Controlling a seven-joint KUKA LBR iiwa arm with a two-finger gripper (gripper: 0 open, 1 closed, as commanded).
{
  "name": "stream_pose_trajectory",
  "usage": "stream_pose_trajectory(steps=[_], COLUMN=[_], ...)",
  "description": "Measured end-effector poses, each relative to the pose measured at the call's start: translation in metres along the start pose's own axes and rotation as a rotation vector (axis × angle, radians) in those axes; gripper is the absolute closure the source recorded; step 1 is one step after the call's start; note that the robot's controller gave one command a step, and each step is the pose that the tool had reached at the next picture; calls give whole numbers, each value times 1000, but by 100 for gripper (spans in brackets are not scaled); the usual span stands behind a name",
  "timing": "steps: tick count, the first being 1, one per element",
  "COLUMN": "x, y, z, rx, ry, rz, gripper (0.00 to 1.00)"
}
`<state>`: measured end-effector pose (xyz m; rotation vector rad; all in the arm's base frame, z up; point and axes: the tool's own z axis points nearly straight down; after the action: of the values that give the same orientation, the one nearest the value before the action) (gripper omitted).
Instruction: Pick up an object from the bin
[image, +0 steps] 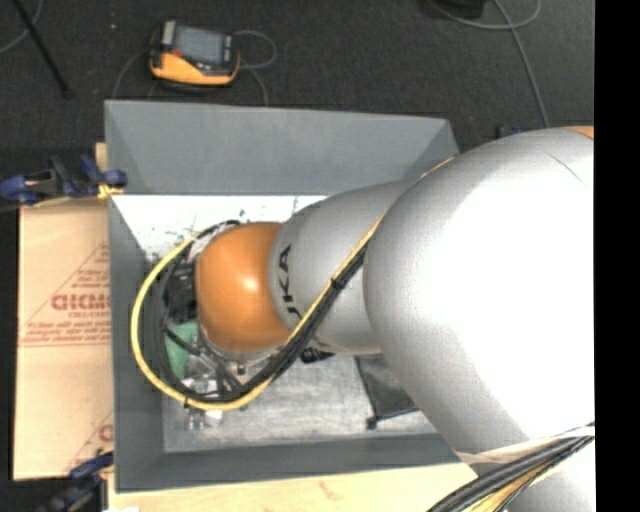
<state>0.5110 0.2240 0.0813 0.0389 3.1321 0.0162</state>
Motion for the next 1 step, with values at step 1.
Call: stream_pose_trajectory(steps=[1], x=[0], y=[0], z=[0], rx=[0], ry=[0], rz=[1], gripper=[100])
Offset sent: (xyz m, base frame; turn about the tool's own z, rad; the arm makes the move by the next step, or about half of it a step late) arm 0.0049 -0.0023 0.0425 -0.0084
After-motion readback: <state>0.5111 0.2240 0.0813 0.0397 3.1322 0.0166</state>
